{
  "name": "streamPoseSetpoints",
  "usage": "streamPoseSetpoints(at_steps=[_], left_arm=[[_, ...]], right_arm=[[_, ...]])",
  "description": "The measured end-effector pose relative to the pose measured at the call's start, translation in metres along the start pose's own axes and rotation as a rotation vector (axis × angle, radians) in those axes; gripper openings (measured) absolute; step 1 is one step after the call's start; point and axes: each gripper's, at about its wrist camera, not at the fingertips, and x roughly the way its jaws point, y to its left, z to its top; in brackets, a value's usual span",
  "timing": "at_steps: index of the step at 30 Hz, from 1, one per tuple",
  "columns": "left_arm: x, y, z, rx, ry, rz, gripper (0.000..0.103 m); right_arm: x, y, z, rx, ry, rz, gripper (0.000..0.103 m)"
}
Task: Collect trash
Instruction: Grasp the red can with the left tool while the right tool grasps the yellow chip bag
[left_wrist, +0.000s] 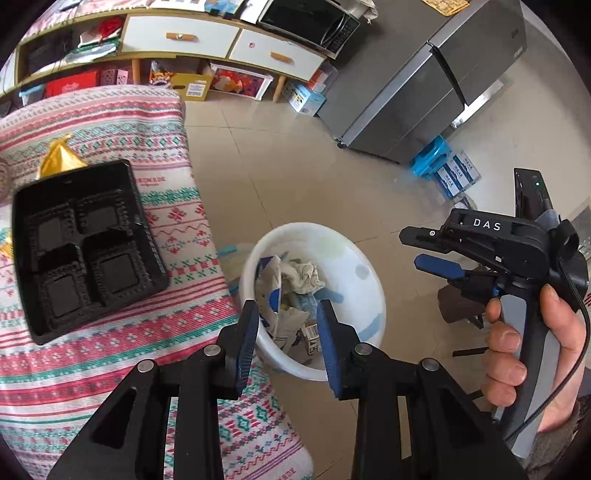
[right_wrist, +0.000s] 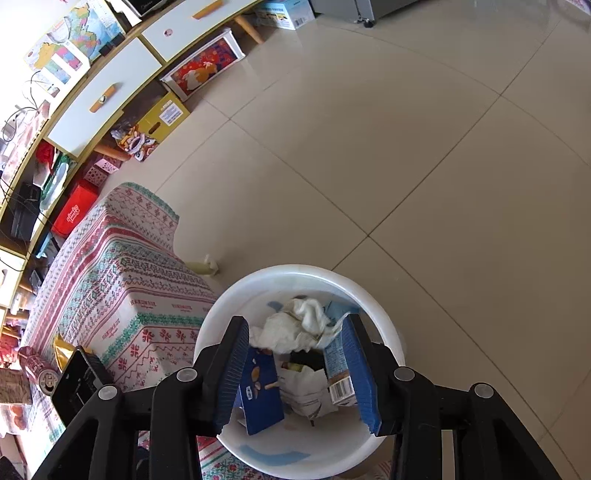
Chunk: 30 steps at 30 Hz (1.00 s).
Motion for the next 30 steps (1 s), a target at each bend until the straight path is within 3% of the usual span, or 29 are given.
streamPoseSetpoints(at_steps=[4, 14, 16, 20, 25, 30], left_arm=[[-0.032, 0.028, 0.004, -0.028, -0.038, 0.049, 0.035], [-0.097, 0.143, 0.027, -0.242, -0.148, 0.191, 0.036], [-0.107, 0.168, 0.031, -0.301, -0.168, 0.207, 0.04], [-0.123, 0.215, 0.045, -0.435, -0.225, 0.246, 0.057], [-0.13, 0.276, 0.058, -0.635, -0.257, 0.197, 0.064], [-0.114, 0.312, 0.077, -0.746, -0.26, 0.157, 0.066]], right_arm=[[0.001, 0.012, -0.002, -0.027, -0.001, 0.012, 0.048], [0.006, 0.055, -0.012, -0.131, -0.001, 0.031, 0.055], [0.009, 0.063, -0.015, -0.153, 0.005, 0.033, 0.055], [0.014, 0.075, -0.018, -0.186, 0.017, 0.051, 0.057], [0.018, 0.097, -0.023, -0.25, 0.019, 0.07, 0.062], [0.03, 0.134, -0.031, -0.333, 0.04, 0.113, 0.066]])
